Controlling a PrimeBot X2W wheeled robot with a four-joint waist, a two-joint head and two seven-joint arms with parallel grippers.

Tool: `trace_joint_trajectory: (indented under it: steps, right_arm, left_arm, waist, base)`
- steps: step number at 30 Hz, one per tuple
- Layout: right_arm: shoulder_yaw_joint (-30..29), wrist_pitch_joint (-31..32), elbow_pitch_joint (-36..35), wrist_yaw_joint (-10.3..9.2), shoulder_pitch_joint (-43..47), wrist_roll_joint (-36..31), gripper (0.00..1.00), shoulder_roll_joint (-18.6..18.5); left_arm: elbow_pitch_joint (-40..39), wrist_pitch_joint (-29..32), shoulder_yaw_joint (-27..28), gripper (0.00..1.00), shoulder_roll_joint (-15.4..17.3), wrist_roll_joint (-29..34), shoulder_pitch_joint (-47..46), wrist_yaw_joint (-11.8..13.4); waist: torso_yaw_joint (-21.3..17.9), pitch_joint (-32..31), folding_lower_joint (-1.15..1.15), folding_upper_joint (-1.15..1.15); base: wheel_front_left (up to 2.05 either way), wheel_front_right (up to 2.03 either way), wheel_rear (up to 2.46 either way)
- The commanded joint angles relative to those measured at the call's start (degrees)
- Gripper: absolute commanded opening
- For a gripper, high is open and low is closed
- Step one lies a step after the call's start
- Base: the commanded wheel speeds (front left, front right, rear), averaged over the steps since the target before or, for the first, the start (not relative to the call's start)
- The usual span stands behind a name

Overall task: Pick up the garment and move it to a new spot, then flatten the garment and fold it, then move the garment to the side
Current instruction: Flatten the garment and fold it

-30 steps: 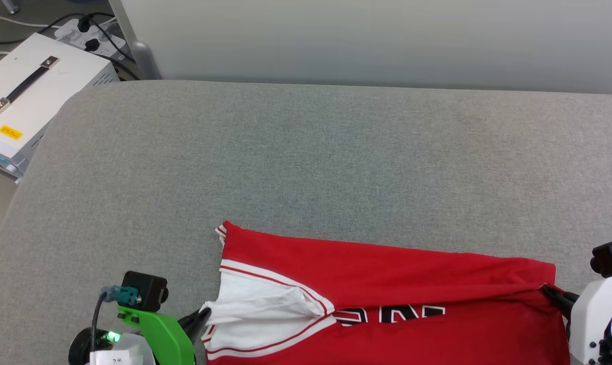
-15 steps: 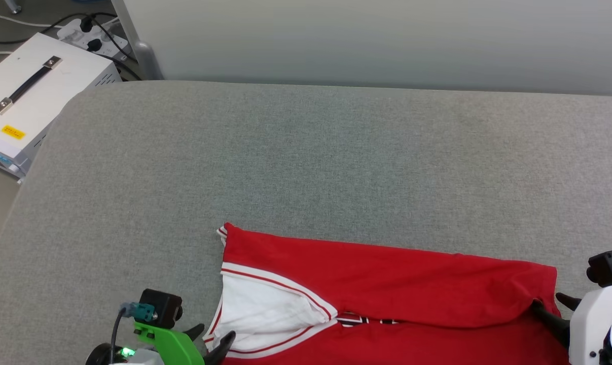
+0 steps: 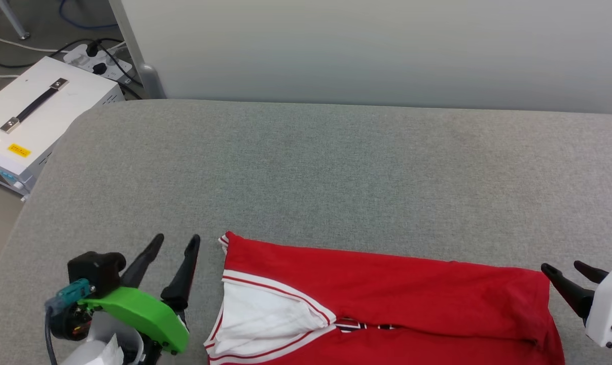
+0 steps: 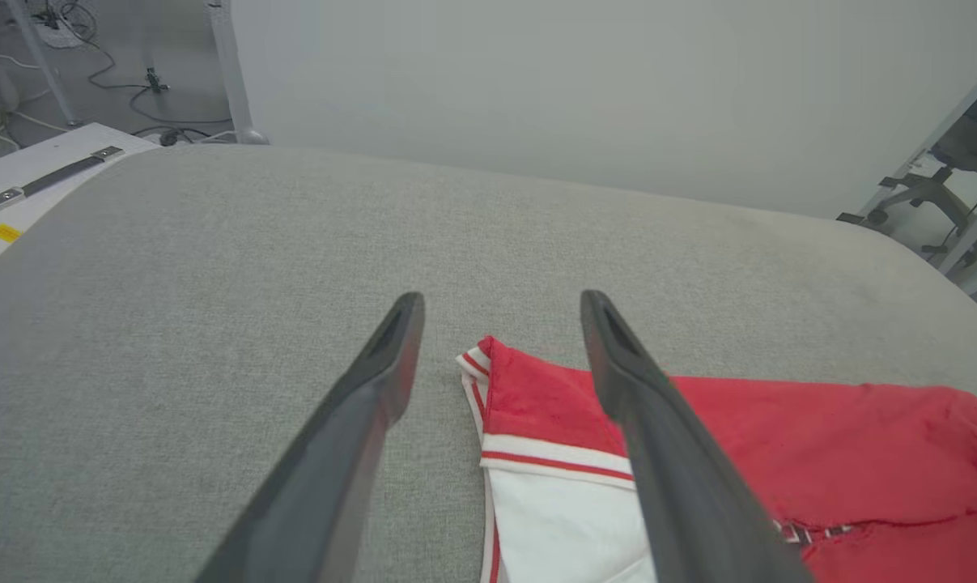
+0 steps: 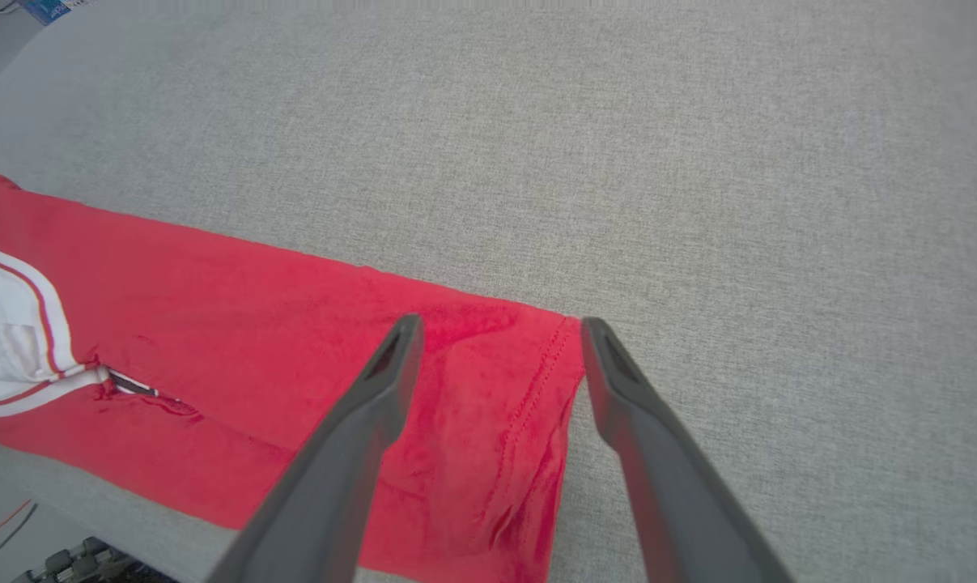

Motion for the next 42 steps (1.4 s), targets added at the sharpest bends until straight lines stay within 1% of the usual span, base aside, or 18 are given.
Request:
trace_joint_trajectory:
  steps: [1,4,6,8,9,12,15,17,21,23,27,32,36,42]
  right_arm:
    - [-1.5,1.1,-0.9,-0.04,1.0,-1.8,1.0,1.8]
    - [-4.4,3.5,-1.5,-0.04,2.2,-5.2,1.0,5.6]
    - [-6.2,4.8,-1.3,-0.04,3.1,-7.9,1.0,8.0]
    - [-8.2,5.7,-0.8,-0.04,3.8,-10.2,1.0,10.5]
    - [-9.3,6.2,-0.4,-0.04,4.1,-11.3,1.0,11.9]
    - [-11.7,7.0,0.4,-0.04,4.7,-13.7,1.0,14.6]
    - [-14.0,7.9,1.5,-0.04,5.0,-15.6,1.0,16.8]
    - [-15.1,8.2,2.3,-0.04,4.9,-16.5,1.0,17.9]
    - [-16.4,8.9,3.5,-0.04,4.5,-17.2,1.0,19.1]
    - [-17.2,9.3,4.3,-0.04,4.2,-16.8,1.0,19.6]
    - [-18.3,9.6,6.8,-0.04,3.6,-15.9,1.0,20.1]
    - [-17.4,10.4,10.2,-0.04,2.5,-11.3,1.0,20.4]
    - [-14.8,11.0,11.9,-0.04,2.4,-7.5,1.0,19.7]
    - [-10.3,10.8,12.1,-0.04,2.9,-2.5,1.0,20.0]
  left_arm:
    - [0.2,-2.7,0.9,1.0,-0.7,1.8,-0.3,0.9]
    - [1.0,-6.3,3.1,1.0,-2.1,4.6,-0.1,2.3]
    - [1.5,-7.3,6.0,1.0,-4.0,6.4,0.2,2.4]
    - [0.5,-7.5,10.5,1.0,-6.0,11.7,0.5,2.2]
    - [-0.5,-7.5,13.0,1.0,-7.5,15.0,1.2,1.7]
    - [-2.7,-7.5,18.7,1.0,-11.8,21.7,3.7,-0.3]
    - [-3.5,-7.5,22.4,1.0,-15.4,27.0,5.8,-3.8]
    - [-3.4,-7.5,24.0,1.0,-17.4,29.1,6.5,-6.1]
    - [-2.9,-7.5,26.9,1.0,-20.7,32.2,6.8,-10.0]
    - [-2.6,-7.5,28.2,1.0,-22.0,33.3,6.7,-11.4]
    - [-2.1,-7.5,30.0,1.0,-24.2,35.1,6.2,-13.4]
    - [-1.6,-7.5,31.2,1.0,-25.8,36.5,5.6,-14.7]
    - [-1.2,-7.5,31.6,1.0,-26.5,37.1,5.4,-15.3]
    - [-0.6,-7.5,32.1,1.0,-27.1,37.5,5.2,-15.6]
  waist:
    - [0.0,0.1,0.0,0.68]
    - [0.2,0.6,0.0,0.68]
    - [0.4,1.1,0.0,0.68]
    - [0.6,1.7,0.0,0.68]
    - [0.7,2.0,0.0,0.68]
    - [1.0,2.9,0.0,0.68]
    - [1.4,3.7,0.0,0.68]
    - [1.6,4.1,0.0,0.68]
    - [1.8,4.8,0.0,0.68]
    - [2.0,5.2,0.0,0.68]
    - [2.2,6.1,0.0,0.68]
    - [2.4,7.0,0.0,0.68]
    - [2.7,7.3,0.0,0.68]
    - [2.9,7.2,0.0,0.68]
  base:
    - [0.0,0.0,0.0]
    - [0.0,0.0,0.0]
    - [0.0,0.0,0.0]
    - [0.0,0.0,0.0]
    - [0.0,0.0,0.0]
    - [0.0,0.0,0.0]
    - [0.0,0.0,0.0]
    - [0.0,0.0,0.0]
    - [0.0,0.0,0.0]
    - [0.0,0.0,0.0]
    - [0.0,0.0,0.0]
    - [0.0,0.0,0.0]
    - [0.0,0.0,0.0]
    - [0.0,0.0,0.0]
